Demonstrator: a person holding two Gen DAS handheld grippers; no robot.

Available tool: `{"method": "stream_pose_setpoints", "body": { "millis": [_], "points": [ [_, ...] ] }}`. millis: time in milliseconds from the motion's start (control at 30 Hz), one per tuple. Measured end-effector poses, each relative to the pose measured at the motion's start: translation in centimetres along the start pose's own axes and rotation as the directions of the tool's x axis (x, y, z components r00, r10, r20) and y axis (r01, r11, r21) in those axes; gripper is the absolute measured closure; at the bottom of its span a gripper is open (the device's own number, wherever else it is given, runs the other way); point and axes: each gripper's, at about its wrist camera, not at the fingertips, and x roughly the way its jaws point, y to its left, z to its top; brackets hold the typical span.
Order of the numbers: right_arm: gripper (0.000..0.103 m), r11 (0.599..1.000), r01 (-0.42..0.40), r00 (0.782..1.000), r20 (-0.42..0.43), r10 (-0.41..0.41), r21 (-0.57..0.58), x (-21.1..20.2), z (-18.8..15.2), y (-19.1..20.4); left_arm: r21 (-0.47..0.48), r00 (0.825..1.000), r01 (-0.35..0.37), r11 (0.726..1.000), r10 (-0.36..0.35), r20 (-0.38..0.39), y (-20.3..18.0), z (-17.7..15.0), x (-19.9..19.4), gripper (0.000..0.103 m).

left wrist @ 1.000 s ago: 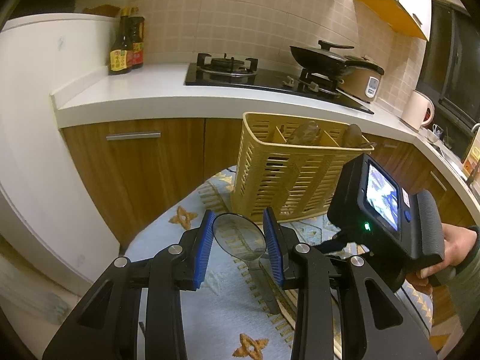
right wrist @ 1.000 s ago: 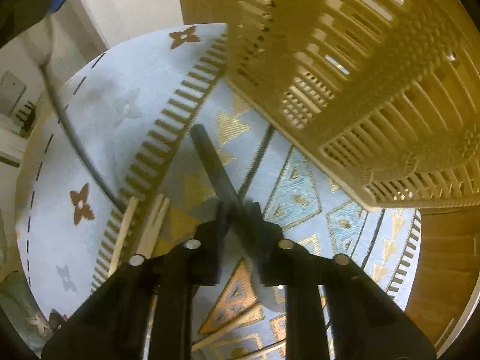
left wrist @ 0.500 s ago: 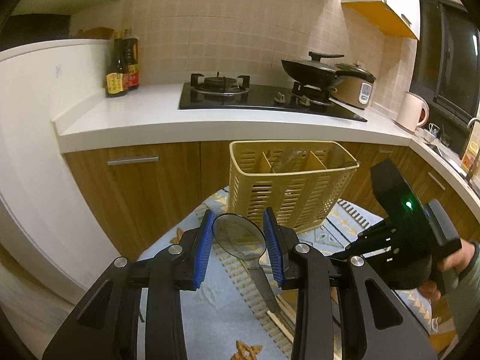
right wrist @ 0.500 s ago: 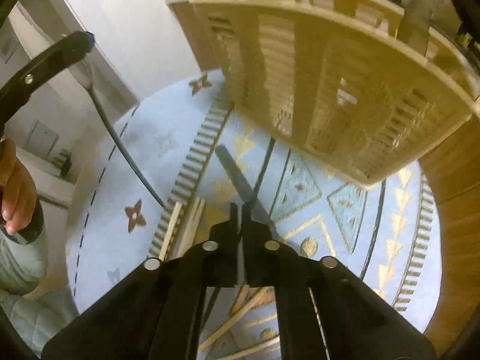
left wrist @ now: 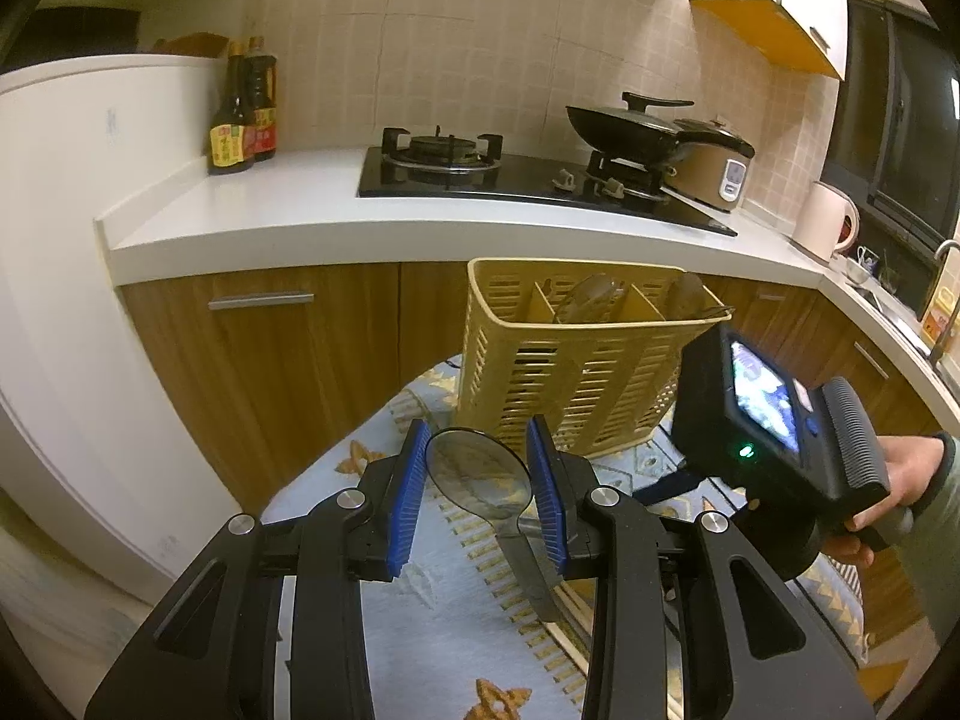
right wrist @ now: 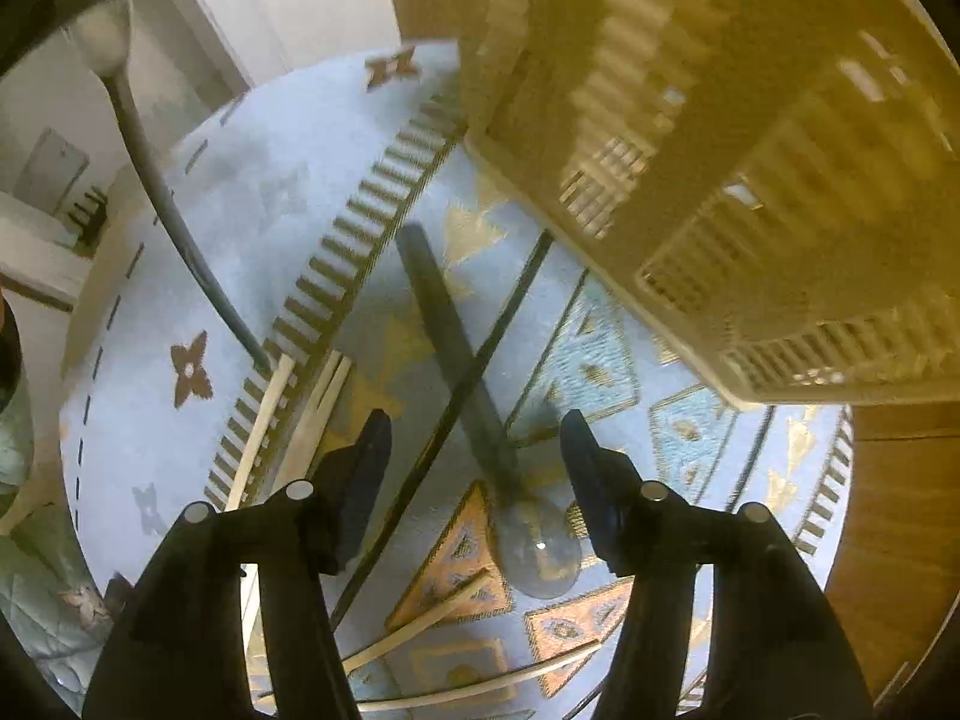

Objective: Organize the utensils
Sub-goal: 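Grasp a long clear spoon with the right tool while the left tool holds its spoon, then carry both held clear spoons up over the beige basket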

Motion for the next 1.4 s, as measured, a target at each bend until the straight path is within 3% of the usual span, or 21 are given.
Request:
{"method": "stream_pose_setpoints", "body": {
  "millis": [33, 167, 333, 467, 533, 667, 867, 967, 1000, 1167, 1267, 1400],
  "points": [
    [0.068, 1.0, 0.008, 1.0, -0.019, -0.008, -0.002, 0.7, 0.4, 0.2, 0.0, 1.0, 0.0, 1.0, 0.0, -0.001, 0.1, -0.1, 0.0, 0.071],
    [0.09, 0.998, 0.053, 0.997, -0.047, -0.054, -0.039, 0.9, 1.2, 1.4, -0.007, 1.0, 0.004, 1.0, -0.004, -0.005, 0.3, -0.2, 0.2, 0.071],
    [0.093, 0.996, 0.049, 0.999, -0.005, -0.049, -0.07, 0.8, 1.5, 4.0, -0.007, 1.0, 0.005, 1.0, -0.005, 0.012, 0.0, 0.0, -0.1, 0.071],
    [0.093, 1.0, 0.012, 0.991, 0.134, -0.009, -0.019, -2.7, 0.4, 4.1, 0.006, 0.999, -0.004, 1.0, 0.004, 0.039, -0.2, 0.7, -0.8, 0.071],
    [0.093, 1.0, -0.01, 0.97, 0.241, 0.011, -0.004, -5.2, -0.6, 4.2, 0.008, 0.998, -0.007, 1.0, 0.006, 0.061, -0.1, 1.3, -1.5, 0.071],
    [0.093, 0.994, -0.066, 0.91, 0.414, 0.026, 0.082, -9.4, -2.3, 3.2, 0.012, 0.993, -0.01, 1.0, 0.008, 0.115, -0.1, 2.8, -3.3, 0.071],
    [0.093, 0.972, -0.167, 0.735, 0.678, 0.011, 0.164, -16.6, -4.2, 1.1, 0.011, 0.98, -0.003, 1.0, 0.001, 0.201, -0.4, 6.0, -5.6, 0.072],
    [0.093, 0.948, -0.226, 0.668, 0.744, -0.018, 0.226, -19.7, -4.6, -0.9, 0.026, 0.965, -0.011, 1.0, 0.003, 0.263, -1.0, 7.8, -6.9, 0.072],
    [0.093, 0.936, -0.244, 0.629, 0.776, -0.047, 0.255, -20.8, -4.6, -1.8, 0.026, 0.958, -0.012, 1.0, 0.004, 0.288, -1.1, 8.5, -7.4, 0.072],
    [0.093, 0.901, -0.224, 0.517, 0.829, -0.213, 0.371, -23.5, -4.6, -5.5, 0.024, 0.935, -0.012, 1.0, 0.003, 0.356, -1.3, 11.0, -8.2, 0.072],
    [0.093, 0.88, -0.161, 0.477, 0.816, -0.327, 0.446, -23.8, -5.0, -7.3, 0.021, 0.929, -0.015, 1.0, 0.006, 0.369, -1.6, 12.4, -7.0, 0.072],
    [0.093, 0.851, -0.177, 0.462, 0.805, -0.372, 0.494, -21.8, -4.9, -9.2, 0.024, 0.931, -0.001, 1.0, -0.008, 0.365, -2.3, 13.4, -4.3, 0.072]
  ]
}}
